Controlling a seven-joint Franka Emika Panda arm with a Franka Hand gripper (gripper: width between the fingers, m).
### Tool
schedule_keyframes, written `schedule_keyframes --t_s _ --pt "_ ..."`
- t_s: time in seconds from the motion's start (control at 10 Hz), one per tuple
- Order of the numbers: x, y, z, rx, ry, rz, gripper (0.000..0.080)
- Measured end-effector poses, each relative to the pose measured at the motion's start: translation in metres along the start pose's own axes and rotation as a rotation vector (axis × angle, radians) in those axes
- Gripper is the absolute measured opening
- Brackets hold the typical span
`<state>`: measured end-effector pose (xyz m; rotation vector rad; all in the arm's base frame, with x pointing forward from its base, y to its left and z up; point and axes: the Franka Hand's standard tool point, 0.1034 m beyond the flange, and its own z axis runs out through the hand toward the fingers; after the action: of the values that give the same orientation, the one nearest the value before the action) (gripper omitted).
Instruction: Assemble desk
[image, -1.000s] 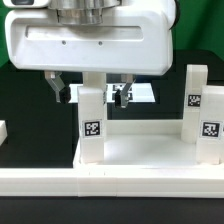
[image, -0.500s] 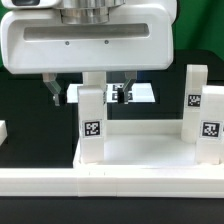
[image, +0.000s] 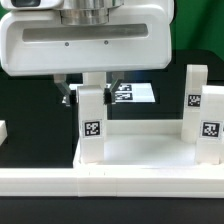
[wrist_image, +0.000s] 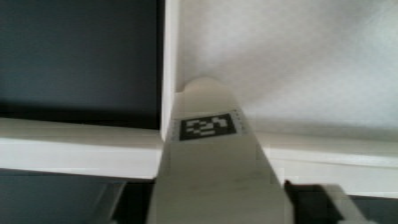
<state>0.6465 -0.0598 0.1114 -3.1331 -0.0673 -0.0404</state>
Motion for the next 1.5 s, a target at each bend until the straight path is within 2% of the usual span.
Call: schedule_keyframes --t_s 0.3,0.4,0.5,1.2,1.5 --pt "-0.0001 0.0003 0.0002 0.002 0.000 0.030 0.0288" --pt "0.0000 0.0023 0.0005 0.022 0.004 0.196 0.0288" --pt "0.0000 0.0032 0.0006 0.028 0.004 0.304 0.0288" --pt "0.0017 0.0014 0.0018 0.039 0.011 1.079 0.0288" --pt "0.0022 0.0023 0.0017 0.053 0.005 1.373 0.0289"
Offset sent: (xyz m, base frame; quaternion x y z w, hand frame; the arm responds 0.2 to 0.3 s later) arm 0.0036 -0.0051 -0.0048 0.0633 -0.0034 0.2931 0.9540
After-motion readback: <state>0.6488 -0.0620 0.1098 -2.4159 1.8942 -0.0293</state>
